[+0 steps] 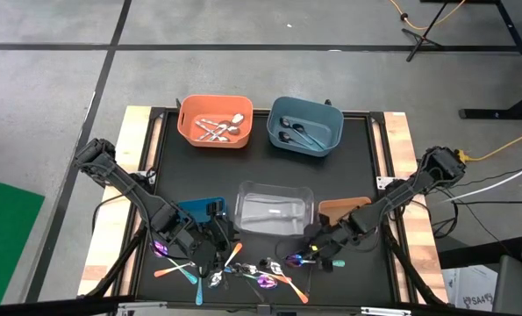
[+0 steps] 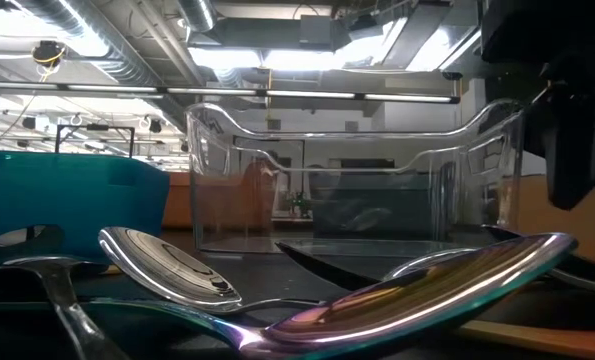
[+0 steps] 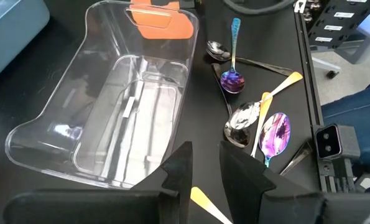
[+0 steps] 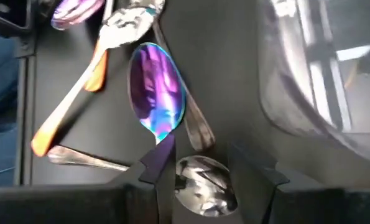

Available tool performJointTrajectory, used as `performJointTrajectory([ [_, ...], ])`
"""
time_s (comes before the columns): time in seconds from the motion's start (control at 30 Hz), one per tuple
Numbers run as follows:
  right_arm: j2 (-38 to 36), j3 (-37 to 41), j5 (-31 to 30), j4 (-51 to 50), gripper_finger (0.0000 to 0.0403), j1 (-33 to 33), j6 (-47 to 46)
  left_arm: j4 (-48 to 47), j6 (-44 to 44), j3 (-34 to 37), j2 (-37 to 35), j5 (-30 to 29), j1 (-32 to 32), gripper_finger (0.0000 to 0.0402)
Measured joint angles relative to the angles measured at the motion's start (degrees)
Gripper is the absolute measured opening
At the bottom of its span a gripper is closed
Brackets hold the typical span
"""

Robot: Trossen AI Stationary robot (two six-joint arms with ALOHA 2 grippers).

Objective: Sort silverware by color (type)
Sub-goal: Put the purple spoon into the transparent bin

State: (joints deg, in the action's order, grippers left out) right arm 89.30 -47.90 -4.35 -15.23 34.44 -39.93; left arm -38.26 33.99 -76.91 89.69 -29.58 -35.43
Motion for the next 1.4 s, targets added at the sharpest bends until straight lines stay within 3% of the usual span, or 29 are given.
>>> performJointTrajectory([
  [0.3,0.0,0.0,2.1,8.6,0.0133,0.0,5.6,0.0,0.0,0.0,0.0,-1.9,0.0,0.0075],
  [0.63,0.0,0.0,3.9,13.1,0.0133,0.1,5.8,0.2,0.0,0.0,0.0,-2.9,0.0,0.0075],
  [0.9,0.0,0.0,3.3,15.2,0.0133,5.9,8.6,1.7,0.0,0.0,0.0,-3.1,0.7,0.0075],
  [1.03,0.0,0.0,-2.2,15.2,0.0133,9.8,9.4,3.5,0.0,0.0,0.0,-3.2,1.3,0.0075],
  [1.3,1.0,0.0,-20.4,14.7,0.0133,16.9,6.8,4.6,-3.8,0.0,0.0,-3.8,1.8,0.0075],
  [1.4,2.3,0.0,-22.4,14.7,0.0133,17.0,2.8,4.6,-4.8,0.0,0.0,-4.4,1.9,0.0075],
])
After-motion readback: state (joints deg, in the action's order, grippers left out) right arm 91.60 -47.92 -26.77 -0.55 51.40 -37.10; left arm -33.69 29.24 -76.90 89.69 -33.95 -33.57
